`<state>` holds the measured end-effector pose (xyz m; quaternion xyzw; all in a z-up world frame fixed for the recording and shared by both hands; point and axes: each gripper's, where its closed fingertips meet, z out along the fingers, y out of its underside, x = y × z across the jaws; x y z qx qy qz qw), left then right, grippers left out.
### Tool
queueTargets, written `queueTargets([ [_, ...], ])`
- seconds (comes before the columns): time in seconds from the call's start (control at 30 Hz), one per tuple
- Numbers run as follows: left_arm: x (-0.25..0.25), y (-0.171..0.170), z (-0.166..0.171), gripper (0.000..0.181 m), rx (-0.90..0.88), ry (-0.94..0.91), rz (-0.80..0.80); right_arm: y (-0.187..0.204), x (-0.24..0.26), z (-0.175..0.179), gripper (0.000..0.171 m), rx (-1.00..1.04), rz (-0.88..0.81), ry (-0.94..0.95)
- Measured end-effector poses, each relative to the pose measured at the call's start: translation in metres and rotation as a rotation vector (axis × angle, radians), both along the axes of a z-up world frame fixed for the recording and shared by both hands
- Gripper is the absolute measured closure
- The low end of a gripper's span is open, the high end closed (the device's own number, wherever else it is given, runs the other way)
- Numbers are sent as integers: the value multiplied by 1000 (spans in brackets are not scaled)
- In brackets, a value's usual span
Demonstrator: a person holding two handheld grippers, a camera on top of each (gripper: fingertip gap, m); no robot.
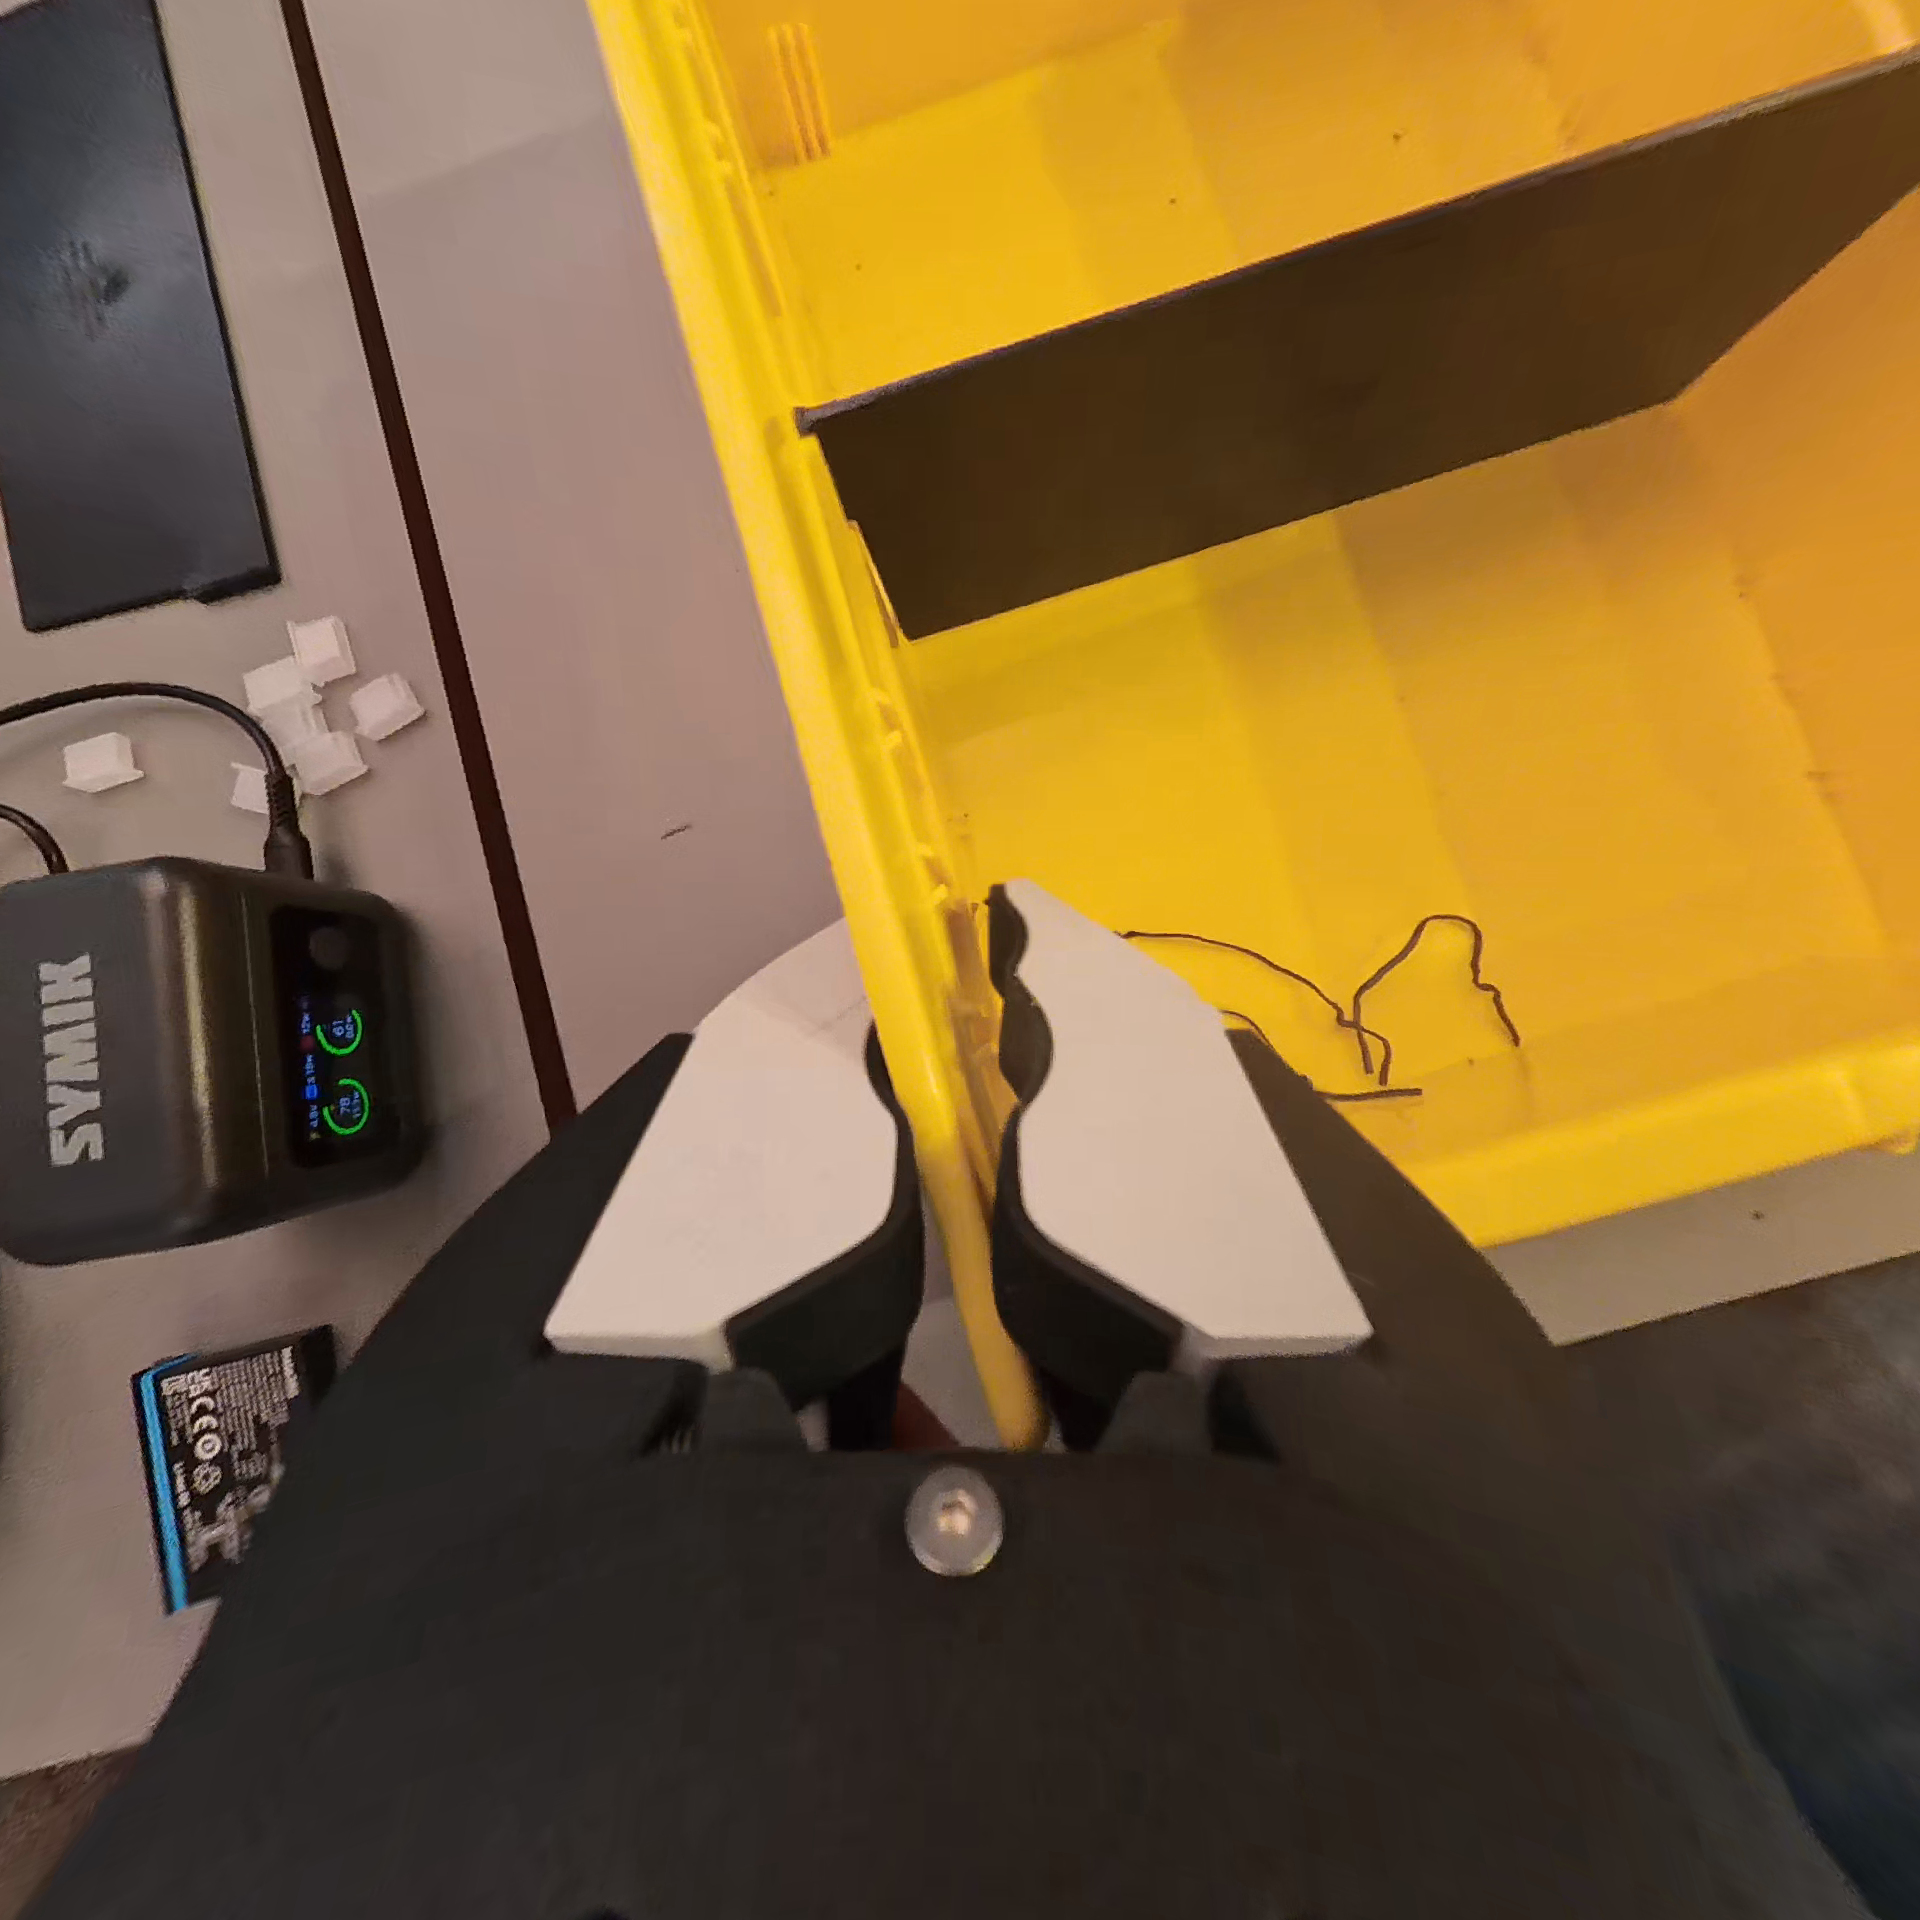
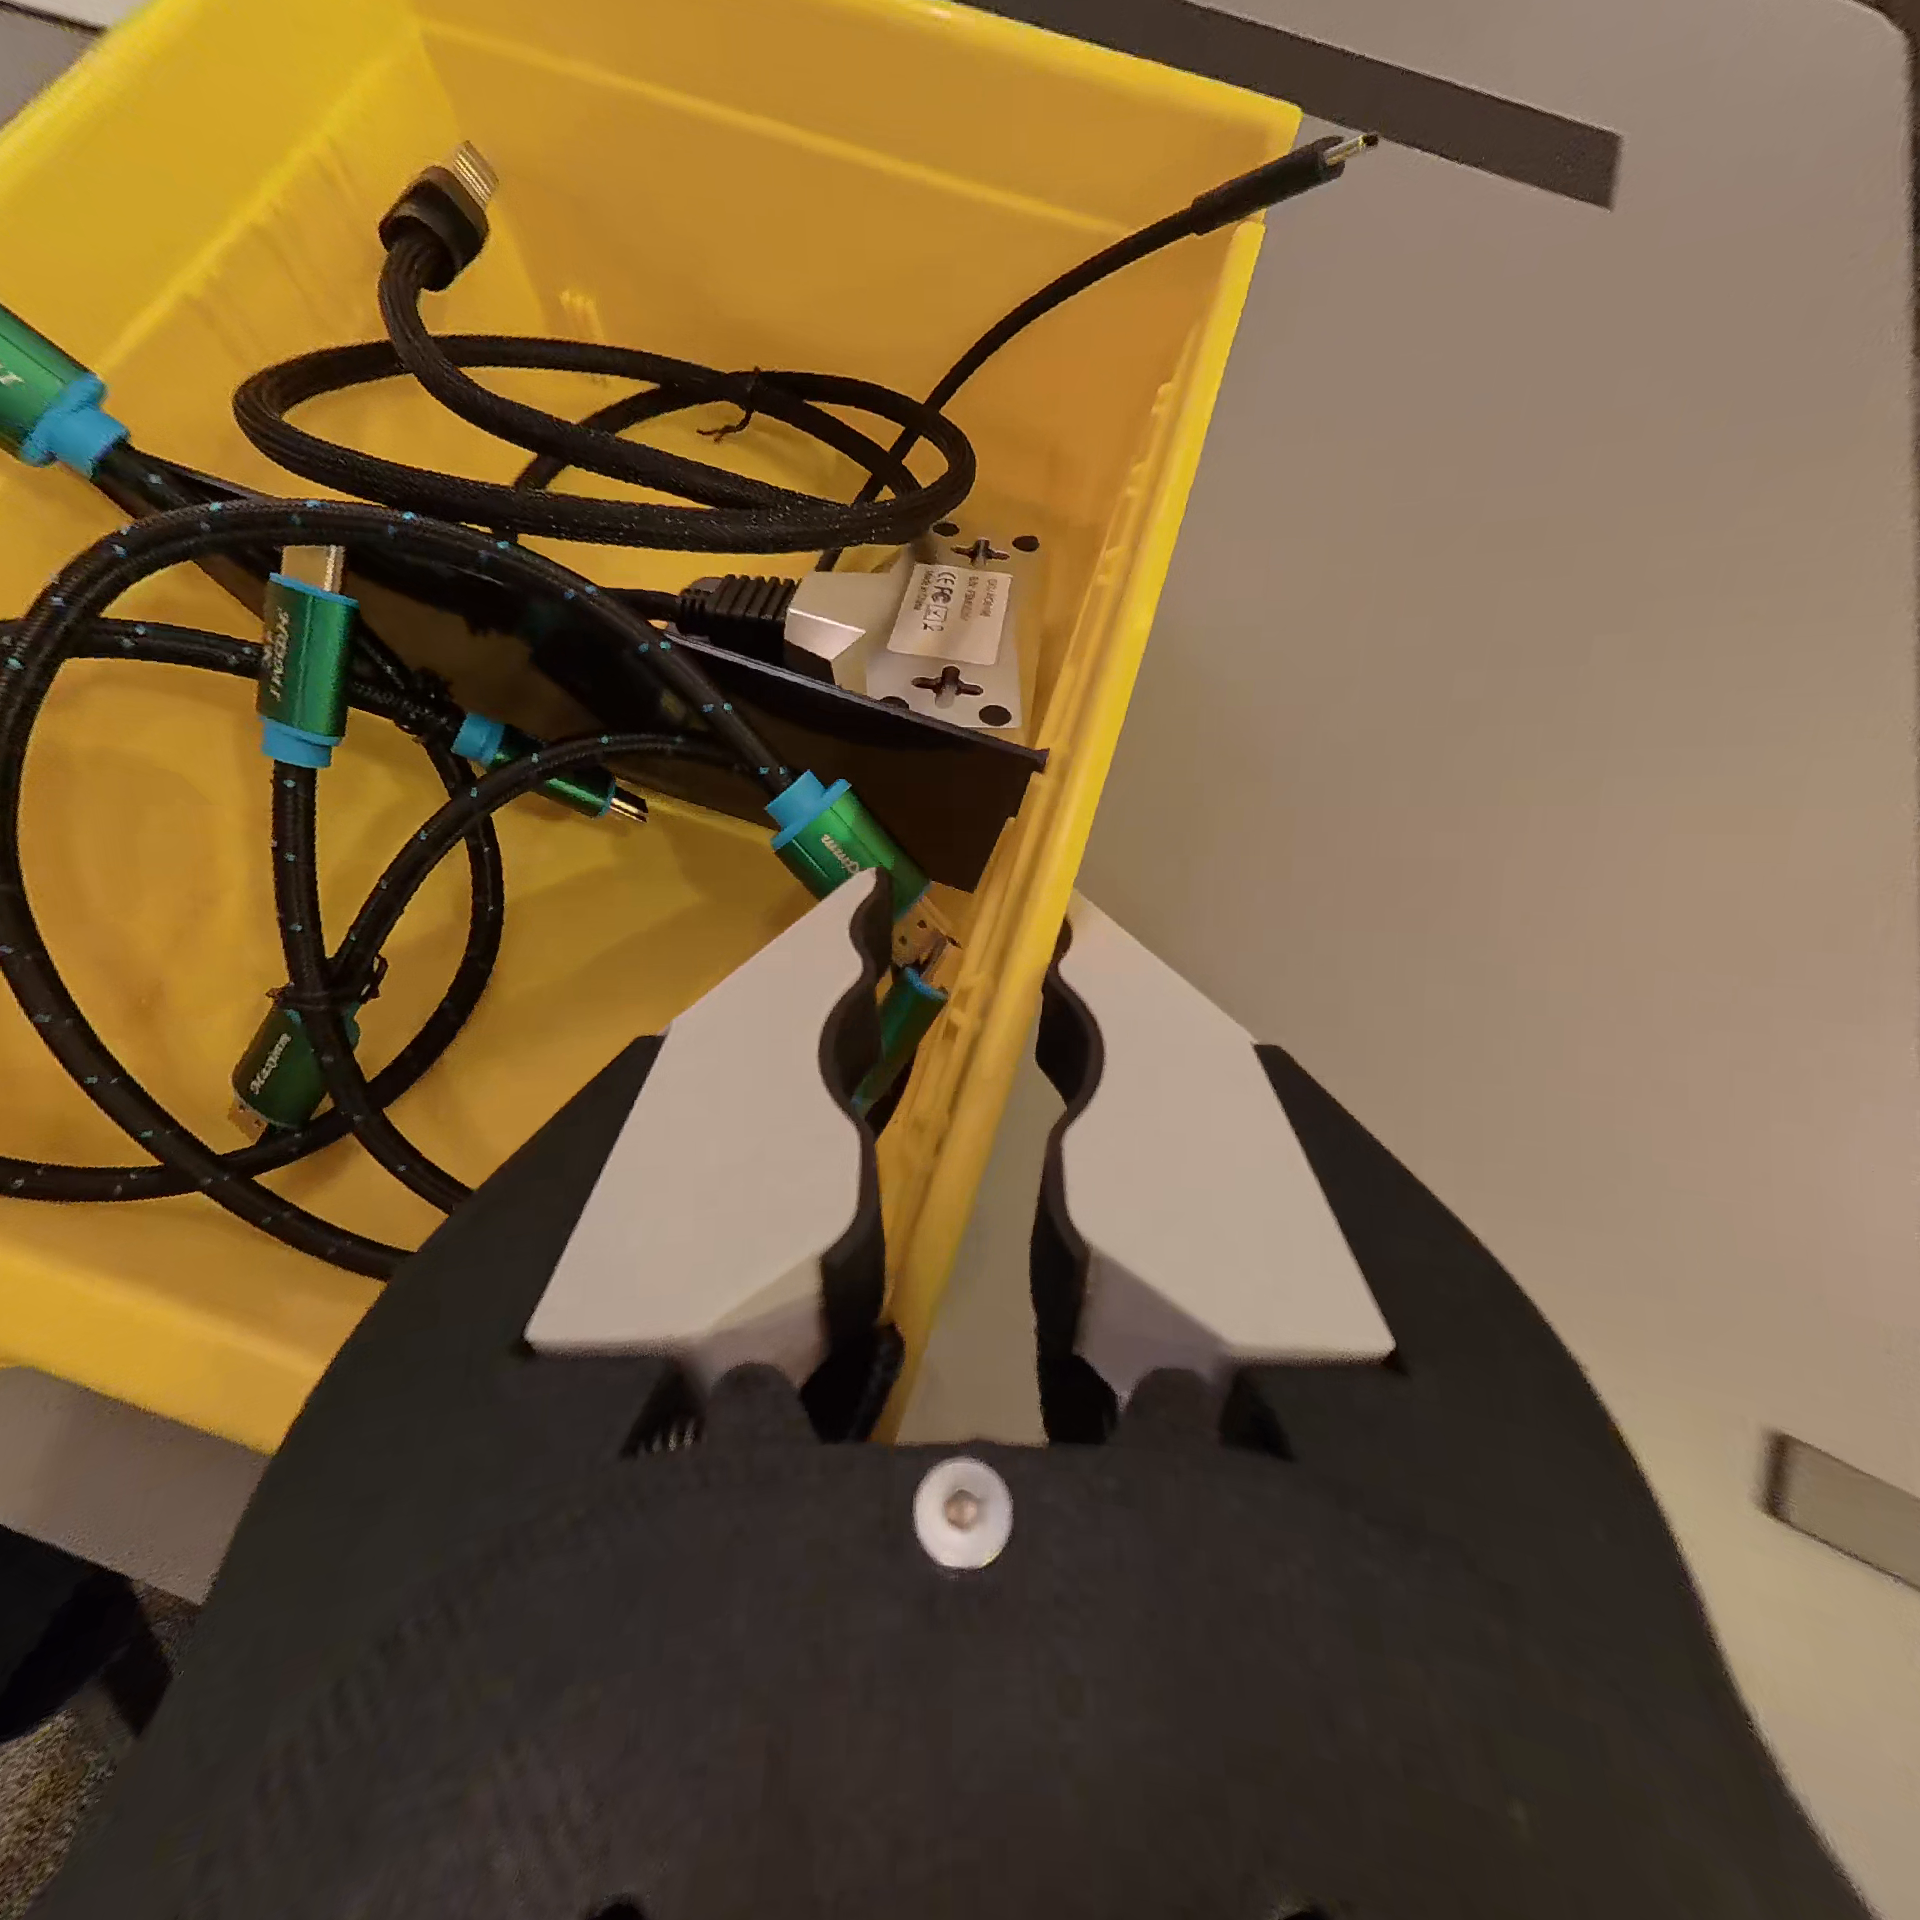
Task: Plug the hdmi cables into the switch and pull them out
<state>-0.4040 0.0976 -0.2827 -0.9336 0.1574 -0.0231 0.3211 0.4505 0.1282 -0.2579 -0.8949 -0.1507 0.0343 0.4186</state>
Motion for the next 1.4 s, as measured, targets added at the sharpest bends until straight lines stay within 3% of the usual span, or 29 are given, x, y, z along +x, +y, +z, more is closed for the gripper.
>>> queueTargets([
  [0.27, 27, 4, 7, 177, 76, -131, -14, 16, -90, 1, 132, 55, 116, 93],
  [0.6, 56, -5, 50, 177, 245, -242, -55, 17, -237, 3, 103, 109, 305, 208],
  [0.77, 42, -13, 82, 177, 357, -328, 25, 23, -305, 5, 107, 168, 349, 226],
  [0.87, 29, -21, 101, 177, 424, -346, 74, 20, -348, 7, 95, 171, 387, 300],
  [1.03, 13, -36, 121, 177, 485, -372, 131, 4, -424, 13, 51, 130, 476, 406],
  [1.13, 7, -43, 130, 177, 509, -371, 153, -5, -462, 17, 35, 100, 507, 468],
  [1.4, 14, -53, 168, 177, 570, -334, 179, -10, -551, 26, 26, 64, 629, 618],
])
